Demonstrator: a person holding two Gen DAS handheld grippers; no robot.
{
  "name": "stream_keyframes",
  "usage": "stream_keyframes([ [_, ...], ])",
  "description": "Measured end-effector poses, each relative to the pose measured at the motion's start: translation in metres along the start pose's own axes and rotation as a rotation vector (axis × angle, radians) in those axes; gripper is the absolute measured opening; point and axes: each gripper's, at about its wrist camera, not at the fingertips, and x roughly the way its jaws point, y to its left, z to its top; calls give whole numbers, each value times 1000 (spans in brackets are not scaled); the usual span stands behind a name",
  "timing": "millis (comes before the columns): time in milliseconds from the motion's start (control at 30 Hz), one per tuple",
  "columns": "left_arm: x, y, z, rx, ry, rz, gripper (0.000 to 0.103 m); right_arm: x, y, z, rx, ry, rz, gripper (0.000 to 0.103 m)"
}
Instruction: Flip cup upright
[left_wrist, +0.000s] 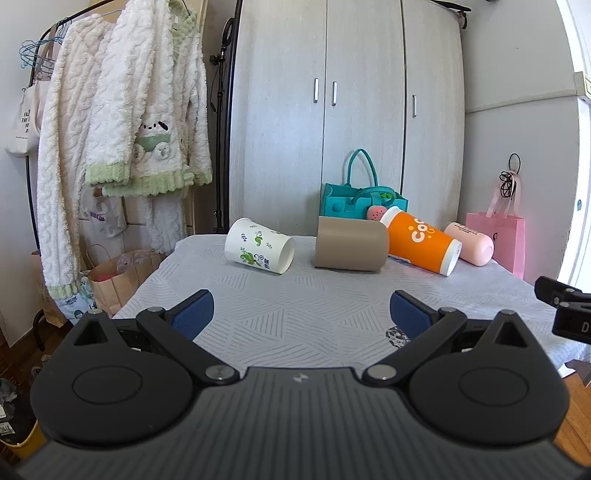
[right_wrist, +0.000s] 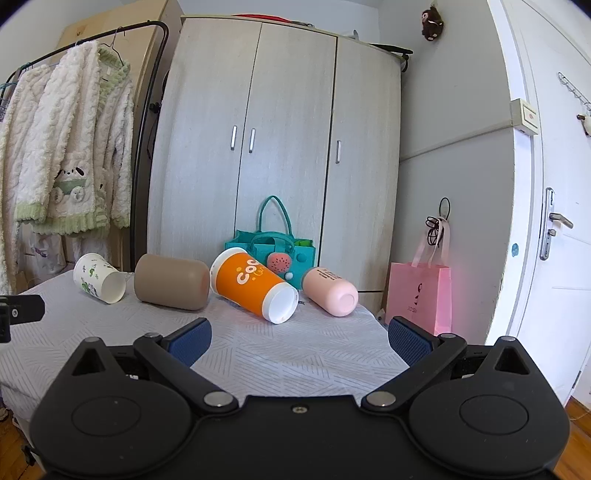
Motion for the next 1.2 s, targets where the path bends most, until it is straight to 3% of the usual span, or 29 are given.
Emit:
stream_keyframes([
  [1200,-5,12,3,-26,44,38,103,-7,-2,1,16,-2,13,103],
])
